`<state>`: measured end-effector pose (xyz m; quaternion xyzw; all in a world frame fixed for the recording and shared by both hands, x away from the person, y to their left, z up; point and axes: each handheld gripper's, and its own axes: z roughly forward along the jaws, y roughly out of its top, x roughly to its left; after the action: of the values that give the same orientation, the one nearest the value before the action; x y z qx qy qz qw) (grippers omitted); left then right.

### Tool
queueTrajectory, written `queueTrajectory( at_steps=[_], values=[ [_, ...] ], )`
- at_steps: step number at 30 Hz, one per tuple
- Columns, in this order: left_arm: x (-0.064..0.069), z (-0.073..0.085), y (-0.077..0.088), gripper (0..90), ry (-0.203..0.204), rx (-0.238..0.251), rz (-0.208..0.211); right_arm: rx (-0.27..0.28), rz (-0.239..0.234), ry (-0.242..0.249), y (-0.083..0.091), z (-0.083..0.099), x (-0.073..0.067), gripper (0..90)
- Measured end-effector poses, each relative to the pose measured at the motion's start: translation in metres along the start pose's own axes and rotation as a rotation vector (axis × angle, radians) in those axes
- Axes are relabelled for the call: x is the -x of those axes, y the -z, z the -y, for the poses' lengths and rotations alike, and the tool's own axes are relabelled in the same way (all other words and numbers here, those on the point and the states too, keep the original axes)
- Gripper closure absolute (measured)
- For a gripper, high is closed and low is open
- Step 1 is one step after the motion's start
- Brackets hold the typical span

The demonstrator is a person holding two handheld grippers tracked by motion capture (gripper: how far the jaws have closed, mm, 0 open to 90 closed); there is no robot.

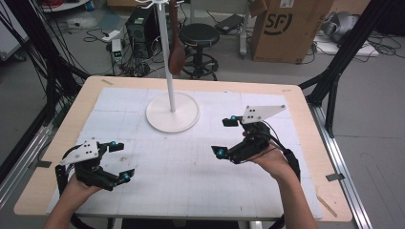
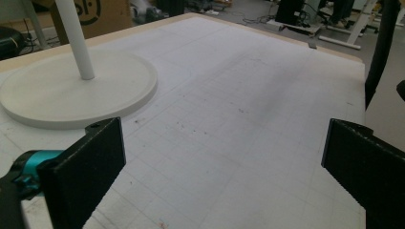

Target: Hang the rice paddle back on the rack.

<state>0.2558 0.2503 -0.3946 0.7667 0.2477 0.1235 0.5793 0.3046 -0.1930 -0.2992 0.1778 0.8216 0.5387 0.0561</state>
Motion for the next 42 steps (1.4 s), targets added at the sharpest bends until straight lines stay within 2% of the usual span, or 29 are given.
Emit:
queueTrajectory(
  at_steps=[3, 16, 26, 42],
  values=[
    [0.0, 0.0, 0.0, 1.7, 0.003, 0.002, -0.002, 0.007, -0.001, -0.014, 0.0, 0.008, 0.0, 0.5],
    [0.0, -0.001, 0.0, 1.7, 0.005, 0.008, -0.004, -0.022, 0.025, -0.038, -0.002, 0.037, -0.001, 0.5],
    [0.0, -0.002, -0.002, 1.7, 0.003, 0.013, -0.002, -0.037, 0.055, -0.059, -0.004, 0.069, -0.003, 0.5],
    [-0.003, -0.002, -0.004, 1.7, 0.005, 0.024, -0.002, -0.02, 0.118, -0.077, 0.0, 0.091, -0.008, 0.5]
  ],
)
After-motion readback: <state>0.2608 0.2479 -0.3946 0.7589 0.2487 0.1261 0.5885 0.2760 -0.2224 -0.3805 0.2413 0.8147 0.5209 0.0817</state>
